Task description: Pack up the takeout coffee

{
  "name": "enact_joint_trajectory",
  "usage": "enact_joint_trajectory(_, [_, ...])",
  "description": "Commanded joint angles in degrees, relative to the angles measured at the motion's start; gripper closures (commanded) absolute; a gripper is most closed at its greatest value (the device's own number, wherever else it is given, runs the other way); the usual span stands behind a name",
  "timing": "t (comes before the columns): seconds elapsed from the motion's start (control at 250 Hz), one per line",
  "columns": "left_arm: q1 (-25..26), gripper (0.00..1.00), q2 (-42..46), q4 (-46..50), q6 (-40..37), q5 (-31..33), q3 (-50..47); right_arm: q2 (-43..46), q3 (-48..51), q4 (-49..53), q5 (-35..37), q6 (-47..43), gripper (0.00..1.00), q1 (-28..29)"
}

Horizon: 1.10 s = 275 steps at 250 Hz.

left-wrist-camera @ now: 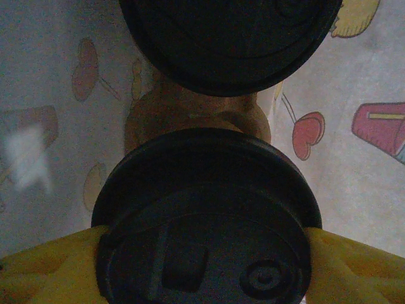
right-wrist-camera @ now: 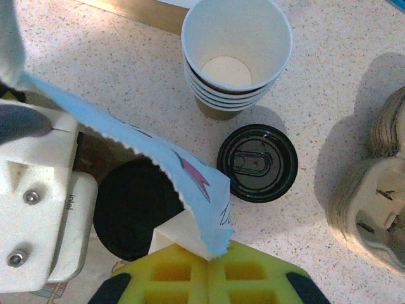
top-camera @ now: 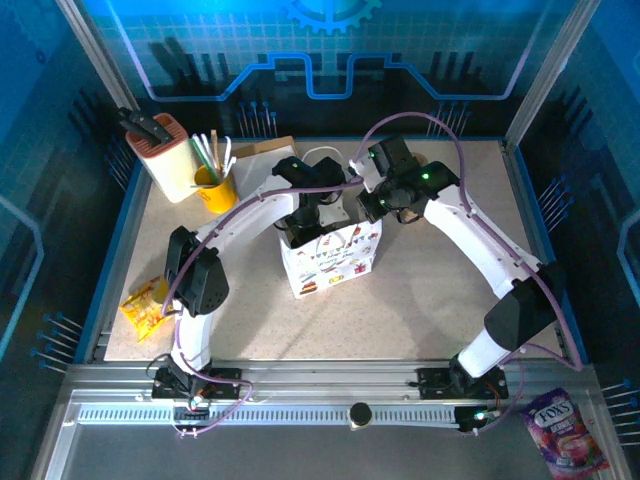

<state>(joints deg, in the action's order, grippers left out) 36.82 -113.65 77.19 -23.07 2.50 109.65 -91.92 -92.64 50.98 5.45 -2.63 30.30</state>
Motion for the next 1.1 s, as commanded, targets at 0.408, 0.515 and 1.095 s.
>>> enact_joint_trajectory(0.408, [-0.96,0.47,-1.14,-1.54,-1.91,-2.3,-0.84,-2.3,-0.34,3.16,-1.15,-0.75,0.93,-0.17])
enact_joint_trajectory(0.515, [-0.97,0.47,-1.49,-1.3,-2.0,-2.06,-0.84,-2.37,-0.35,3.22,-1.16,-0.79,0.93,-0.22])
enact_joint_trajectory(1.095, [-0.99,0.47,-1.57,-0.75,-1.45,-1.37,-0.31,-2.21,-0.17,3.18,-1.05,-0.71,0.93,-0.24])
